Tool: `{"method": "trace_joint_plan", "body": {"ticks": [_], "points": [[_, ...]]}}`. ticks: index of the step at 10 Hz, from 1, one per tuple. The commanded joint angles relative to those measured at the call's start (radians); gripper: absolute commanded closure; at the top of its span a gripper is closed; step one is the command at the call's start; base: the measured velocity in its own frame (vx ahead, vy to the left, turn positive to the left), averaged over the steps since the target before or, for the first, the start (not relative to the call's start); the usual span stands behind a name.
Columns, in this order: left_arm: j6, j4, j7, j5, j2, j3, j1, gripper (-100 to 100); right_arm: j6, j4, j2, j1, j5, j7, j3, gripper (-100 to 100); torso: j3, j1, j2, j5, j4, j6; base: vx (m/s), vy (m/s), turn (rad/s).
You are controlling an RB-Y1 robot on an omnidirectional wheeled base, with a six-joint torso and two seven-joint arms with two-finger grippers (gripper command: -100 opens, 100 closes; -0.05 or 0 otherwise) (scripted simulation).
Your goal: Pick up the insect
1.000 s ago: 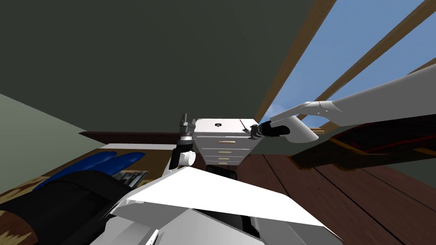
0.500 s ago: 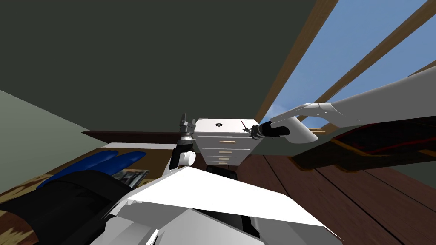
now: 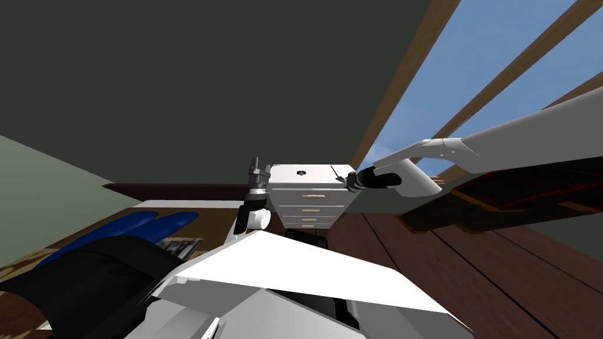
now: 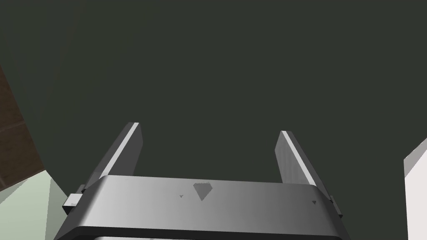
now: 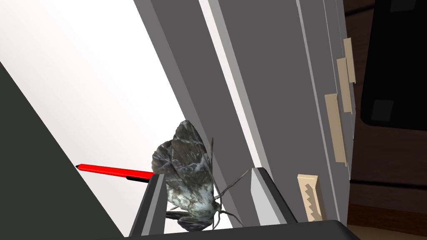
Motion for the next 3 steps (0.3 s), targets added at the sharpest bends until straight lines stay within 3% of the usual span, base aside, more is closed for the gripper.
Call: {"method": "trace_joint_plan", "body": {"ticks": [1,2,3], "points": [[0.0,0.0,0.0,0.0,0.0,0.0,0.0,0,-0.011,-0.017,-0.013,-0.028,-0.015,0.001,0.005,100,0.0,0.0,0.0,0.0,0.0,0.0,0.007,-0.022,-0.073],[0.0,0.0,0.0,0.0,0.0,0.0,0.0,0,-0.004,-0.014,-0.003,-0.017,-0.006,0.0,0.002,100,0.0,0.0,0.0,0.0,0.0,0.0,0.002,-0.009,-0.012],[0.0,0.0,0.0,0.0,0.0,0.0,0.0,0,-0.004,-0.016,-0.003,-0.019,-0.007,0.0,0.003,0,0.0,0.0,0.0,0.0,-0.001,-0.001,0.0,0.0,0.0]]}}
